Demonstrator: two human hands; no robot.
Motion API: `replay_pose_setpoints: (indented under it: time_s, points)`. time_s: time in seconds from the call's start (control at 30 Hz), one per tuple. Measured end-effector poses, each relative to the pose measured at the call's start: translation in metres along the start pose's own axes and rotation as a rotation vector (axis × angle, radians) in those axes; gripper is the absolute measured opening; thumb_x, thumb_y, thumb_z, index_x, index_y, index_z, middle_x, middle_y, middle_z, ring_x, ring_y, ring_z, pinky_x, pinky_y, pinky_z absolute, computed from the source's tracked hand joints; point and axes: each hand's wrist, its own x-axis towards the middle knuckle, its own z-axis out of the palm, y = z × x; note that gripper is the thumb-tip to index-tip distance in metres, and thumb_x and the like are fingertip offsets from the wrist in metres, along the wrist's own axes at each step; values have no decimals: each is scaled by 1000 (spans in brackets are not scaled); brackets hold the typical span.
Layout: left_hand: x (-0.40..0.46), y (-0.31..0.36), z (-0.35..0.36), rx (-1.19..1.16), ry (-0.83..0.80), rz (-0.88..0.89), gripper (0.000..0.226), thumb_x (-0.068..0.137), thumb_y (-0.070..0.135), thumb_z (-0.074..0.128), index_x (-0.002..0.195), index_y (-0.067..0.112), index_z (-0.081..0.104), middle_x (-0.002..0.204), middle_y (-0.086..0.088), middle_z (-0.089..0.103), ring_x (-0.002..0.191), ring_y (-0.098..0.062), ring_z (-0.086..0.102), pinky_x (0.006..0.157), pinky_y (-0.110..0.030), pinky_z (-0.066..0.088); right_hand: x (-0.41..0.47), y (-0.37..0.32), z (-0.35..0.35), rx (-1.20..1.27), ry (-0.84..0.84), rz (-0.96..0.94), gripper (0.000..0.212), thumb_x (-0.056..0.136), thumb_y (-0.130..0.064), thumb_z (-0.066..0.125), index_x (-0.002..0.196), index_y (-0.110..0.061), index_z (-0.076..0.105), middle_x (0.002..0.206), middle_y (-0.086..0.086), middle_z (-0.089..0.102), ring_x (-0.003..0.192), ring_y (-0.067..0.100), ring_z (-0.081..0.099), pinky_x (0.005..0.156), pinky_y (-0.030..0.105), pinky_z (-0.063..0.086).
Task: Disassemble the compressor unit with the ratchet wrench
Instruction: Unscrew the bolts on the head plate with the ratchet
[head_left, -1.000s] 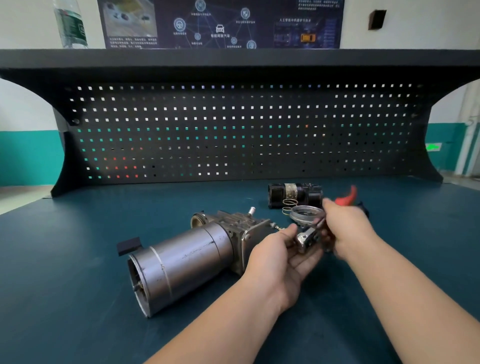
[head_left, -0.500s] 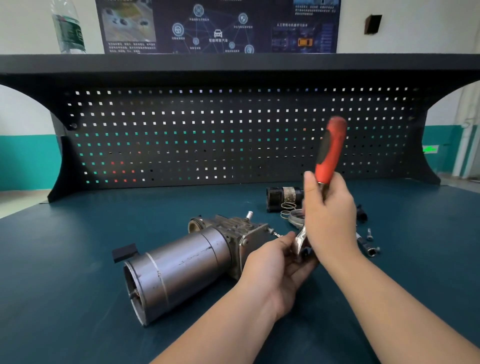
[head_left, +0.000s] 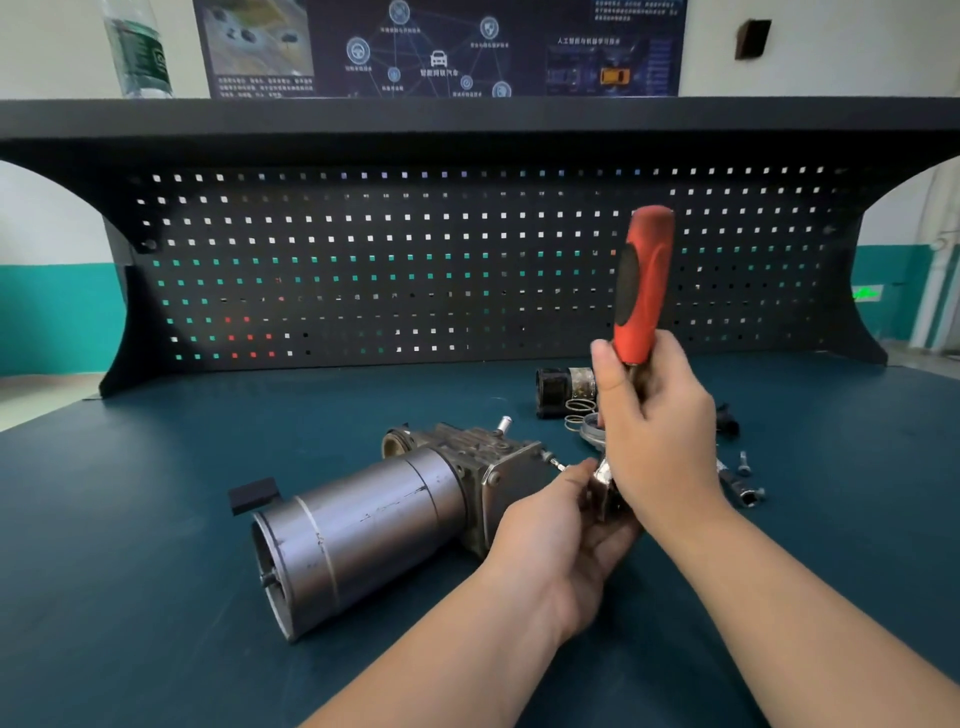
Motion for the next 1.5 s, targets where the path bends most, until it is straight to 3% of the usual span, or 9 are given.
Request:
replay_pose_setpoints:
  time_s: [0.27, 0.4, 0.53, 0.77, 0.87, 1.03, 1.23, 1.37, 1.5]
  points:
    - [9, 4, 3, -144, 84, 47, 17, 91, 15, 59, 98, 0, 59, 92, -18, 64, 81, -28, 64, 61, -35, 56, 14, 25, -6, 29, 197, 524, 32, 97, -37, 49, 73, -15, 51, 45, -4, 54, 32, 0, 47, 36, 14, 35]
    - [11, 7, 2, -257, 58, 66, 24, 92, 27, 57, 91, 2, 59, 82, -11, 65, 73, -20, 65, 58, -29, 53, 14, 17, -6, -30, 126, 401, 32, 96, -42, 49, 75, -17, 51, 53, -2, 56, 39, 3, 48, 48, 25, 40]
    - [10, 2, 4, -284, 98, 97, 21, 92, 17, 57, 77, 3, 60, 57, -6, 67, 54, -15, 67, 46, -22, 55, 14, 6, -9, -18, 87, 309, 30, 96, -38, 51, 73, -19, 49, 47, -6, 55, 39, 1, 50, 41, 12, 37]
    - [3, -13, 4, -76, -14, -82, 18, 95, 12, 51, 89, -1, 61, 78, -18, 71, 73, -28, 68, 63, -35, 57, 28, 1, -24, 74, 69, 474, 31, 91, -28, 58, 65, -15, 46, 41, -6, 43, 36, 6, 36, 42, 19, 35]
    - [4, -10, 7, -40, -24, -44, 16, 94, 12, 51, 87, 0, 61, 74, -15, 69, 72, -24, 67, 63, -32, 57, 35, -2, -31, 313, 0, 618, 27, 94, -20, 50, 70, -15, 40, 39, -4, 35, 36, 12, 31, 43, 26, 29]
    - [4, 4, 8, -61, -46, 132, 18, 92, 12, 54, 79, 4, 62, 73, -11, 70, 67, -19, 69, 57, -26, 58, 39, -10, -38, 867, -55, 809, 31, 97, -20, 46, 67, -19, 37, 41, -8, 22, 32, 5, 18, 34, 17, 18]
    - [-3, 21, 12, -102, -86, 416, 20, 95, 19, 53, 84, 5, 61, 73, -8, 72, 69, -16, 71, 60, -23, 58, 46, -17, -59, 1096, -174, 869, 29, 92, -24, 47, 65, -18, 42, 40, -10, 19, 29, 5, 19, 32, 15, 17]
    - [-7, 36, 10, 36, -169, 501, 31, 95, 25, 50, 81, 1, 62, 74, -13, 72, 69, -21, 71, 64, -28, 59, 42, -26, -55, 835, -342, 752, 17, 77, -27, 63, 72, -13, 55, 39, -9, 24, 28, 1, 18, 30, 14, 18]
    - [-7, 35, 8, 282, -202, 466, 43, 97, 31, 45, 64, 7, 60, 54, -6, 63, 48, -16, 62, 49, -24, 53, 24, -27, -35, 433, -494, 601, 28, 77, -25, 71, 97, -5, 67, 52, -2, 45, 30, 4, 21, 35, 13, 18]
